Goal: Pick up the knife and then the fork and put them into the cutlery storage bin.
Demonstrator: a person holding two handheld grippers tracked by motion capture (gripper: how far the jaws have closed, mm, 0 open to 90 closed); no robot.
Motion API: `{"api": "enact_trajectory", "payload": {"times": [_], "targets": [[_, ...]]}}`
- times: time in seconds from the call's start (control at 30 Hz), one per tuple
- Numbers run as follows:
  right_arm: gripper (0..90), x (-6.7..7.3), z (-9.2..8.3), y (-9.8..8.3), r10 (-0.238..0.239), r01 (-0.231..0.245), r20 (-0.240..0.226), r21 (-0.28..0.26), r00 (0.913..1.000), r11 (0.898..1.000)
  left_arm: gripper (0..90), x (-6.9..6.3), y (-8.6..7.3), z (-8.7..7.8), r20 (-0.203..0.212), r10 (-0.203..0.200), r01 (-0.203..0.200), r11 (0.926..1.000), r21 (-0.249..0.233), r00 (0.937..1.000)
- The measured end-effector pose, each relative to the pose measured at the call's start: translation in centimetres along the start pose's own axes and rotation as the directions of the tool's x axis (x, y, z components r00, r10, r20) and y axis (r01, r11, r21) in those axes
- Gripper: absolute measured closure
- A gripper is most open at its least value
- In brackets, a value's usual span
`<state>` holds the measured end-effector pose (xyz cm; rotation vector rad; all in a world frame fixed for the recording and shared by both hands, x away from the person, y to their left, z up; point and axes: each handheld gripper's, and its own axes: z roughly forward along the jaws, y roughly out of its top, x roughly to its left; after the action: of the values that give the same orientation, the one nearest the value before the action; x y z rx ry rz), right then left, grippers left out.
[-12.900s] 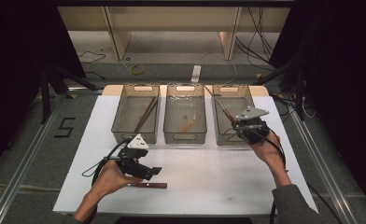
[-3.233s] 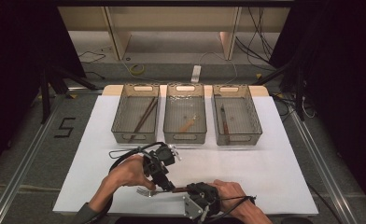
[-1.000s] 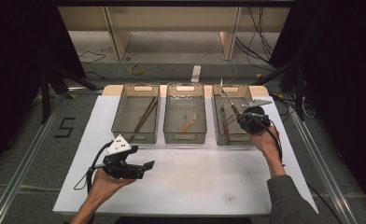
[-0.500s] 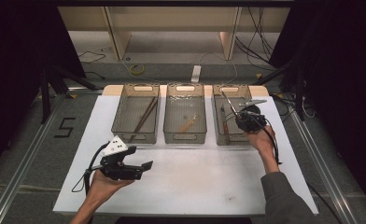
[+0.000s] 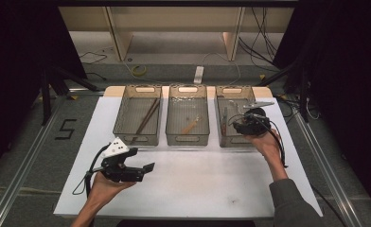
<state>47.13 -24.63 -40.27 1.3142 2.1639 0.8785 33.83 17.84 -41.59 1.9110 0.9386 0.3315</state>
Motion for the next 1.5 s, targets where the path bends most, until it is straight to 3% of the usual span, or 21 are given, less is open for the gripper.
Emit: {"api": "enact_trajectory", "payload": {"times": [0.17, 0.43, 0.67, 0.93, 1.17, 1.5], "targets": [[39.9, 1.0, -1.3, -0.4, -0.009, 0.005, -0.073, -0.061, 0.9973, 0.998, 13.5, 0.0, -0.1, 0.1, 0.005, 0.002, -0.002, 1.0000, 0.007, 1.0000], [33.4, 3.0, -3.5, -1.4, -0.037, 0.015, -0.166, -0.134, 0.9855, 0.991, 12.9, -0.1, 0.0, 0.2, 0.013, 0.003, -0.003, 0.9999, 0.010, 0.9999], [30.1, 4.9, -5.0, -2.4, -0.071, 0.032, -0.196, -0.194, 0.9781, 0.980, 12.8, -0.1, -0.1, 0.2, 0.018, 0.006, -0.007, 0.9999, 0.011, 0.9998], [28.3, 6.7, -6.2, -3.5, -0.101, 0.043, -0.246, -0.231, 0.9639, 0.972, 12.6, -0.2, -0.1, 0.2, 0.022, 0.005, -0.005, 0.9999, 0.009, 0.9998], [25.6, 7.2, -6.6, -4.5, -0.116, 0.051, -0.267, -0.238, 0.9566, 0.970, 12.6, -0.2, -0.1, 0.2, 0.027, 0.006, -0.006, 1.0000, 0.005, 0.9996], [24.1, 7.5, -7.3, -6.2, -0.099, 0.018, -0.307, -0.258, 0.9464, 0.966, 12.4, -0.1, -0.1, 0.2, 0.045, -0.001, 0.001, 1.0000, -0.002, 0.9990]]}}
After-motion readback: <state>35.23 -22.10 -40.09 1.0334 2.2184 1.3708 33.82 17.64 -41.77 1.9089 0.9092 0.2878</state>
